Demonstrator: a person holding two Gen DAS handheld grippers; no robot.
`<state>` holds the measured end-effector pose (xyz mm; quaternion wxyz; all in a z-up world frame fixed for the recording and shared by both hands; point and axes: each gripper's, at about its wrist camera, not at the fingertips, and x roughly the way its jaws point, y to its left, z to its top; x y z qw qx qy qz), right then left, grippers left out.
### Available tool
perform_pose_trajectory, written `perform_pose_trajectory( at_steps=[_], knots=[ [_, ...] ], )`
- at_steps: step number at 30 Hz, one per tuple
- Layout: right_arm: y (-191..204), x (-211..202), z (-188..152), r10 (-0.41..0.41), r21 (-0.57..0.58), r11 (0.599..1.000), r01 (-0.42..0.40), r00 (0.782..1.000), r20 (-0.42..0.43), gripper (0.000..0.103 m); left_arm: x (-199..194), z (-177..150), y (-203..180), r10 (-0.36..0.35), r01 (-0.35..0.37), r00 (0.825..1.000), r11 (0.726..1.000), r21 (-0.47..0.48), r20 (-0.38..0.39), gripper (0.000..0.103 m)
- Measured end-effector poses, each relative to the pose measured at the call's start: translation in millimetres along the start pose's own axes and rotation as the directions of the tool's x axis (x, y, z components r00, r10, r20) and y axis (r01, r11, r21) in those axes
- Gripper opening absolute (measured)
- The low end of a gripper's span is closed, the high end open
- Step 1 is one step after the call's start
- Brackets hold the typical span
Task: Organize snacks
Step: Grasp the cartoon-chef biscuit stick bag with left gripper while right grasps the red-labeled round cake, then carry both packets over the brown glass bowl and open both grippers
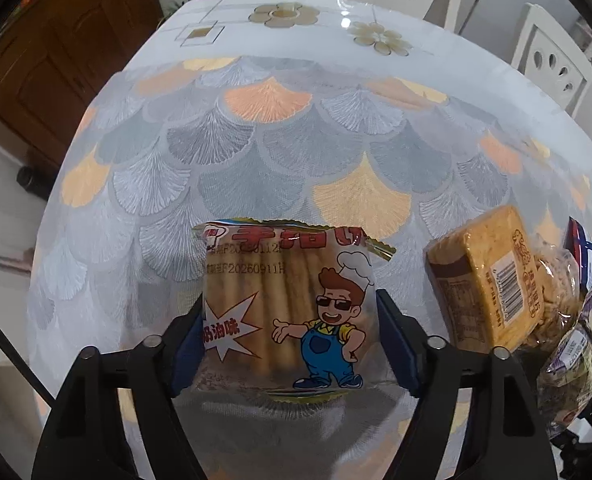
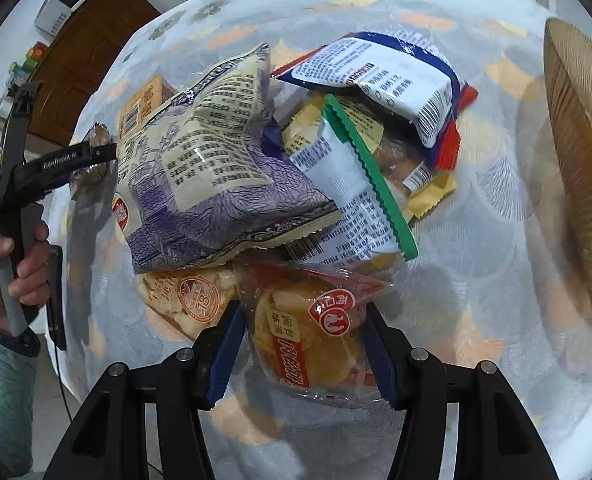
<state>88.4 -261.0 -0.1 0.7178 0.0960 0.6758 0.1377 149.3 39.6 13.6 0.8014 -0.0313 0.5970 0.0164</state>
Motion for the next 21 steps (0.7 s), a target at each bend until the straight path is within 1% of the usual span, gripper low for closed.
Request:
perform_pose_trajectory(
  at_steps=[1,2,5,6,7,10,14,17,21],
  knots=[
    [-2,0,0,0.006,0.007,1.0,-0.006,1.0,-0.003,0.056,0,1,0,0.002,-0.002,1.0,1.0,0.006,0.007,0.066],
    [-4,-1,-1,0.014,0.016,1.0,-0.014,1.0,-0.005,0.056,-1,0,0,0.005,-0.005,1.0,1.0,0.013,0.013,0.061],
    [-8,0,-3,0.006,0.018,1.0,-0.005,1.0,-0.012,0.054,-8,-4,-1,-0.017,0.017,1.0,0.999,0.03,0.018,0.058],
    [-7,0,-5,0.003,0.015,1.0,-0.003,1.0,-0.007,0.052,-10,-6,-3,-0.022,0.021,1.0,0.999,0.039,0.02,0.057],
    [-5,0,-6,-0.001,0.01,1.0,0.001,1.0,-0.003,0.048,-12,-6,-5,-0.02,0.019,0.999,0.999,0.047,0.025,0.057],
    [-2,-1,-13,-0.008,0.0,1.0,0.008,1.0,0.004,0.047,-25,-14,-16,-0.012,0.009,0.999,0.997,0.077,0.041,0.057],
    [0,-5,-22,0.001,0.006,1.0,-0.001,1.0,0.005,0.047,-44,-19,-30,-0.025,0.018,0.997,0.994,0.106,0.067,0.057],
    [-1,-14,-27,0.028,0.019,0.999,-0.028,1.0,0.004,0.047,-67,-24,-43,-0.047,0.034,0.994,0.991,0.132,0.103,0.057],
    [-3,-29,-33,0.052,0.026,0.998,-0.052,0.998,0.029,0.047,-95,-27,-63,-0.089,0.067,0.987,0.986,0.155,0.136,0.057]
  ],
)
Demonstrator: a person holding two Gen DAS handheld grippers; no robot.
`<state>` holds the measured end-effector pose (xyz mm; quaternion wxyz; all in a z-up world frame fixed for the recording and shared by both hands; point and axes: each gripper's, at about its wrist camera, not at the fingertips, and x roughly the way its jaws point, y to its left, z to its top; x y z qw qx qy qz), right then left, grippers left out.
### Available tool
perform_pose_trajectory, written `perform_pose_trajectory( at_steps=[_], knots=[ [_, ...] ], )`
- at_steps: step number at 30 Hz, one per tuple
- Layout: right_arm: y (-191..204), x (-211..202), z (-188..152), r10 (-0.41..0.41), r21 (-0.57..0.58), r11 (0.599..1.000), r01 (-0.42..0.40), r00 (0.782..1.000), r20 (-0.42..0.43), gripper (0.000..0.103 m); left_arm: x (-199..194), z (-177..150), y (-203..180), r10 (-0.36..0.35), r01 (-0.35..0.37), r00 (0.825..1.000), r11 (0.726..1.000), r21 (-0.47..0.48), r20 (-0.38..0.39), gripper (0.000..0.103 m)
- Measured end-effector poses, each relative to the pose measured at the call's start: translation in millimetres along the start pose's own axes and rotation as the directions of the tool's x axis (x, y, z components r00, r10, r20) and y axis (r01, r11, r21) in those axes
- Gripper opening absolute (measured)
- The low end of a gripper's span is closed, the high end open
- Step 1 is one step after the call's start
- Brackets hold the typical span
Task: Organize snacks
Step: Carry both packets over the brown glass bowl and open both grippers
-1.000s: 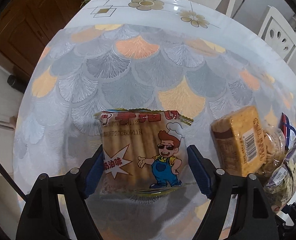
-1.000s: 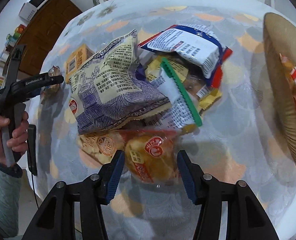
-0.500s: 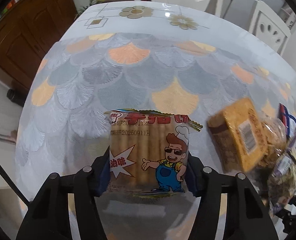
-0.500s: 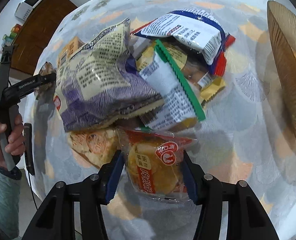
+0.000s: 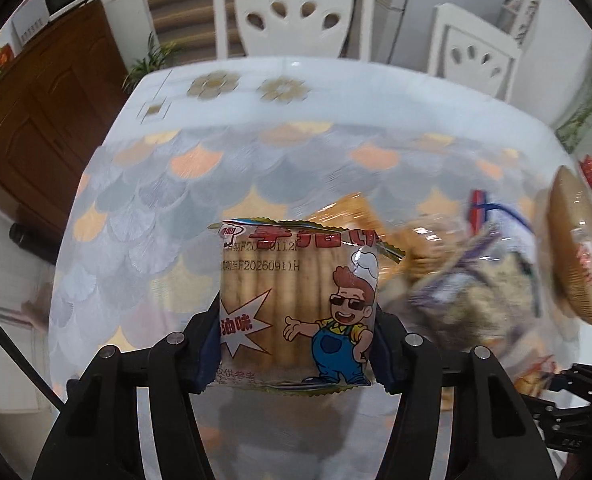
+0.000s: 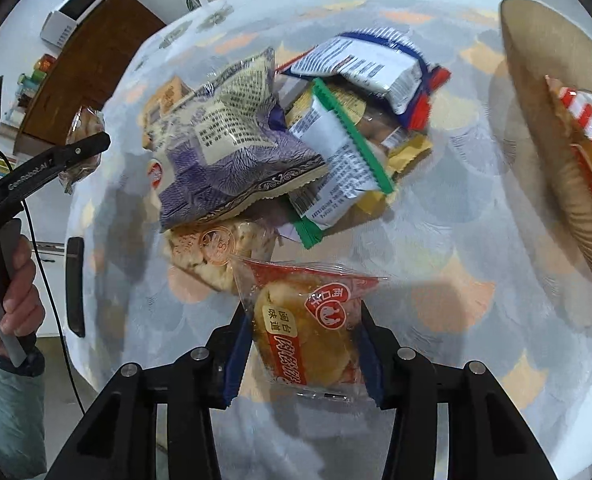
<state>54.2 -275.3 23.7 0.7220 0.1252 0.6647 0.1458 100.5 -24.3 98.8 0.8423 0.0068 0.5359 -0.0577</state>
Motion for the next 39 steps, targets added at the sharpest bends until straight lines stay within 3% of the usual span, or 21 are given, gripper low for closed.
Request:
perform_pose_trajectory(
  at_steps=[4,8,13,17,23,30,39],
  knots=[
    [-11,-25,-4,0.042,0.027,0.999,-0.043,0.998,0.041,0.046,-24,2,-23,-0.063,0.062,0.997,0.998,0.015,0.035,0.057],
    [-25,-57,-2,0.035,0.038,0.999,-0.039,0.994,0.102,0.046,-39,8,-60,-0.073,0.069,0.995,0.995,0.067,0.061,0.057],
    [-48,-93,3,0.02,0.067,0.997,-0.032,0.984,0.179,0.046,-49,9,-110,-0.145,0.136,0.988,0.981,0.141,0.058,0.057],
    [-73,-117,6,0.011,0.122,0.992,-0.04,0.973,0.229,0.046,-55,11,-156,-0.2,0.181,0.978,0.958,0.224,0.064,0.057],
    [-123,-154,8,-0.058,0.242,0.97,-0.021,0.947,0.314,0.046,-50,20,-220,-0.313,0.292,0.949,0.909,0.297,0.023,0.057],
    [-184,-172,14,-0.182,0.404,0.913,0.05,0.938,0.295,0.046,-41,25,-275,-0.36,0.346,0.933,0.874,0.342,-0.022,0.057],
    [-202,-185,18,-0.216,0.413,0.907,0.078,0.93,0.298,0.046,-32,24,-306,-0.369,0.363,0.928,0.86,0.36,-0.054,0.057]
  ],
)
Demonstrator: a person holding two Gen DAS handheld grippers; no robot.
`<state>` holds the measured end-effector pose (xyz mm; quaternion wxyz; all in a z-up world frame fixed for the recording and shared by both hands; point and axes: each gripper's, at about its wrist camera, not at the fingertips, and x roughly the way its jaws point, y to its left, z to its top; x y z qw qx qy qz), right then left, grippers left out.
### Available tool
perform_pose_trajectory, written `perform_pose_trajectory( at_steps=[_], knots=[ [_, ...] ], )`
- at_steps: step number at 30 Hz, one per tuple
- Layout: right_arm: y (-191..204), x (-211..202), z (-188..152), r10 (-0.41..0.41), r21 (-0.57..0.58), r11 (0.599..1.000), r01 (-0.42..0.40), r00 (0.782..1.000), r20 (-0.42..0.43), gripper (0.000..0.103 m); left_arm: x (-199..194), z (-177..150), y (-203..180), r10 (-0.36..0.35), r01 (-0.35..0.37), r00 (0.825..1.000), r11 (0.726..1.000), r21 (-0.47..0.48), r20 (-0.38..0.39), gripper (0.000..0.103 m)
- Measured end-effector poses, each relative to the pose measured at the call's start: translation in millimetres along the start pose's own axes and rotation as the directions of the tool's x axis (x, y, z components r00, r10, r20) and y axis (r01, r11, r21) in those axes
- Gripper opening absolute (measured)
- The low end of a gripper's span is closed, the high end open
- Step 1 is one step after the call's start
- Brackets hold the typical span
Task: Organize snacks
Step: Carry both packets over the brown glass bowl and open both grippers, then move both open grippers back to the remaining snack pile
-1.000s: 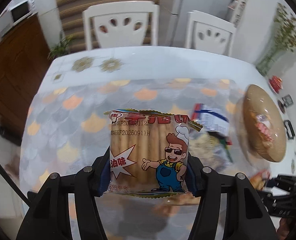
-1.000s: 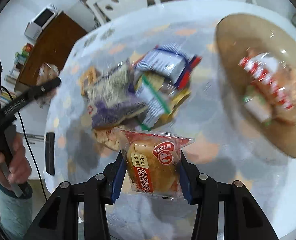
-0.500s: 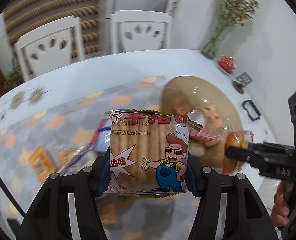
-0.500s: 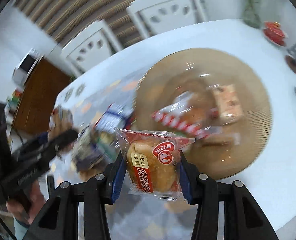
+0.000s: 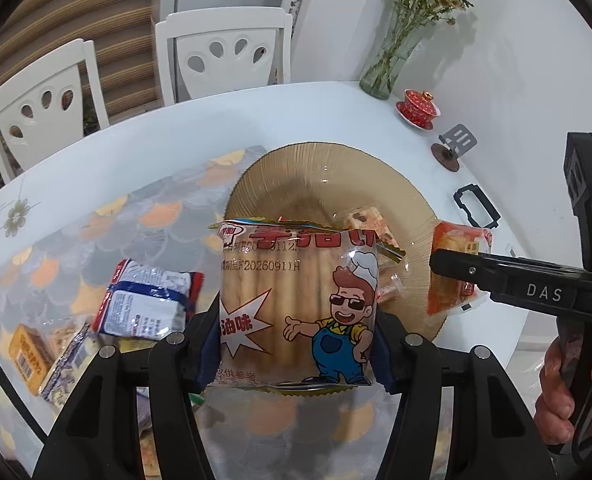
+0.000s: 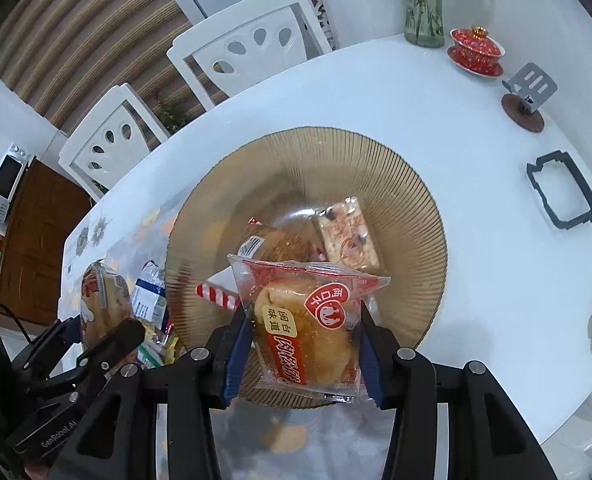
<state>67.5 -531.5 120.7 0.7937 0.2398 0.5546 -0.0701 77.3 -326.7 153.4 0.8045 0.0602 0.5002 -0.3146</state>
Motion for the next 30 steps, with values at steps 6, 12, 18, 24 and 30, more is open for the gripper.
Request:
perform_pose_trajectory(
  at_steps=[6,12,18,24,30],
  knots=[
    [-7,8,10,-0.026,0.004,1.0,0.026,1.0,-0.013,0.054,4,6,-10,-0.03,0.03,0.999,0.999,-0.015,0.026,0.079],
    [-12,7,10,-0.016,0.009,1.0,0.016,1.0,-0.01,0.055,4,6,-4,-0.039,0.04,0.999,0.997,-0.059,0.02,0.082],
    [3,10,1,0.005,-0.038,0.999,-0.006,0.999,-0.034,0.055,-6,-1,6,-0.028,0.03,0.999,0.996,-0.087,0.026,0.082],
    [34,9,-11,0.027,-0.108,0.994,-0.032,0.999,-0.042,0.055,-25,-17,28,0.014,-0.007,0.999,0.99,-0.144,0.045,0.082],
    [69,8,-24,0.037,-0.195,0.98,-0.044,0.998,-0.041,0.055,-52,-37,61,0.087,-0.071,0.994,0.974,-0.216,0.065,0.082]
  ],
)
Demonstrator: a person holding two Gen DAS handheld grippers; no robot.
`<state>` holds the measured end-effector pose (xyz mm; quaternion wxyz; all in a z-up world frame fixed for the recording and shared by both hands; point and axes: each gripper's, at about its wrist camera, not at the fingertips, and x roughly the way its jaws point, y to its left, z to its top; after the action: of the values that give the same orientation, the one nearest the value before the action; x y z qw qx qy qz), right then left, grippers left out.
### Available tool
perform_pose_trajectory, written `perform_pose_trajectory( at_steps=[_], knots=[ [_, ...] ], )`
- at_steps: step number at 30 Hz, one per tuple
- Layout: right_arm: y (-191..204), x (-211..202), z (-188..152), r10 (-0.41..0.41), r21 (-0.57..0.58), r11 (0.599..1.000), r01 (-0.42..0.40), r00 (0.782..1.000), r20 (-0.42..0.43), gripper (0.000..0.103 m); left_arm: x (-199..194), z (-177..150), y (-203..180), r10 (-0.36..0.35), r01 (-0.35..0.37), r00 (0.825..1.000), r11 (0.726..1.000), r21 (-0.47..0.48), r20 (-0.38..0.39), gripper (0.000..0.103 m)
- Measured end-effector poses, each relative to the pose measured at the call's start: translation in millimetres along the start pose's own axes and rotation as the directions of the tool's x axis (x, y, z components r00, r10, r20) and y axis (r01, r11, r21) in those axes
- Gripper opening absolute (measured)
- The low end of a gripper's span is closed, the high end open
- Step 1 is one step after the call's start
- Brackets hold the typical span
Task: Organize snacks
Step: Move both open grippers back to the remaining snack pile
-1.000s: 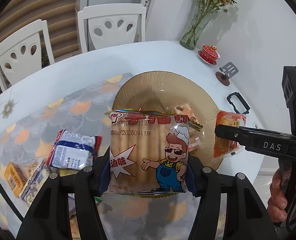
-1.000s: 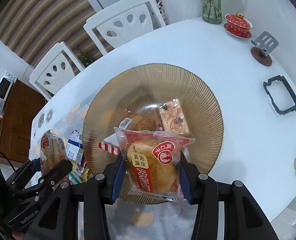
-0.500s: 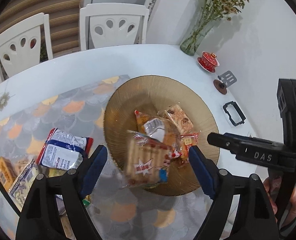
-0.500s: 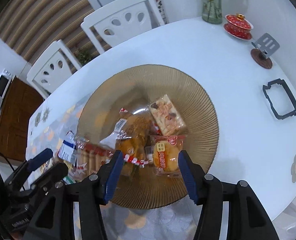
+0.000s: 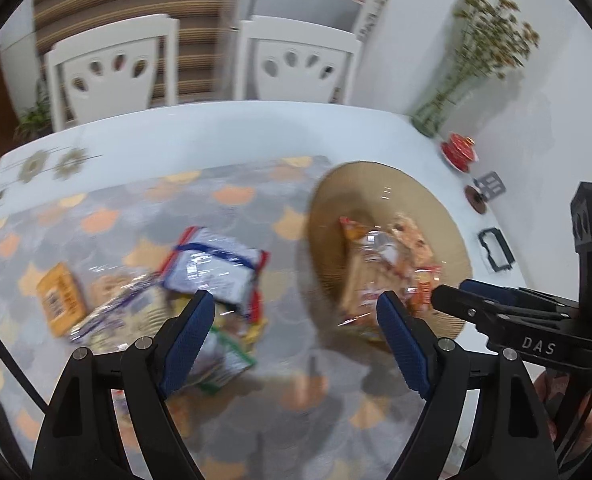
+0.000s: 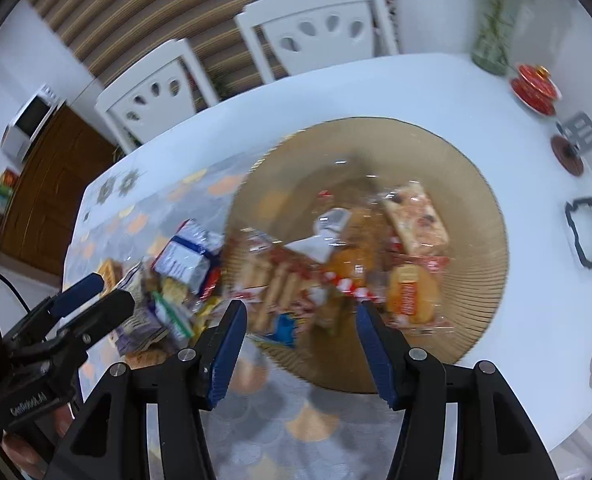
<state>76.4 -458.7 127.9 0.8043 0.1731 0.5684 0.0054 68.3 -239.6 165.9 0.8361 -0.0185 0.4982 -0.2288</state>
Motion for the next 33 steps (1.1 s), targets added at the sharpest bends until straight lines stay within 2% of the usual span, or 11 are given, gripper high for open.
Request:
perform_pose_trajectory(
  at_steps=[9,16,22,25,33],
  knots=[
    [51,9,-9,0.042,-0.086,0.995,-0.044,0.999,-0.026,0.055,-35,-19,60,0.101,-0.097,0.994,0.989,-0.108,0.035,0.082],
    [83,18,-15,0.06,-0.127,0.99,-0.065,0.997,-0.047,0.055,-59,-35,114,0.173,-0.163,0.984,0.965,-0.208,0.035,0.082],
    [103,29,-21,0.065,-0.151,0.986,-0.077,0.995,-0.078,0.055,-69,-47,152,0.205,-0.189,0.978,0.94,-0.284,0.028,0.082],
    [111,38,-24,0.076,-0.157,0.983,-0.092,0.992,-0.103,0.055,-65,-55,164,0.188,-0.176,0.982,0.934,-0.31,0.008,0.082],
    [127,68,-28,0.081,-0.179,0.978,-0.107,0.986,-0.145,0.055,-33,-65,169,0.05,-0.065,0.997,0.935,-0.348,-0.051,0.082]
  ],
)
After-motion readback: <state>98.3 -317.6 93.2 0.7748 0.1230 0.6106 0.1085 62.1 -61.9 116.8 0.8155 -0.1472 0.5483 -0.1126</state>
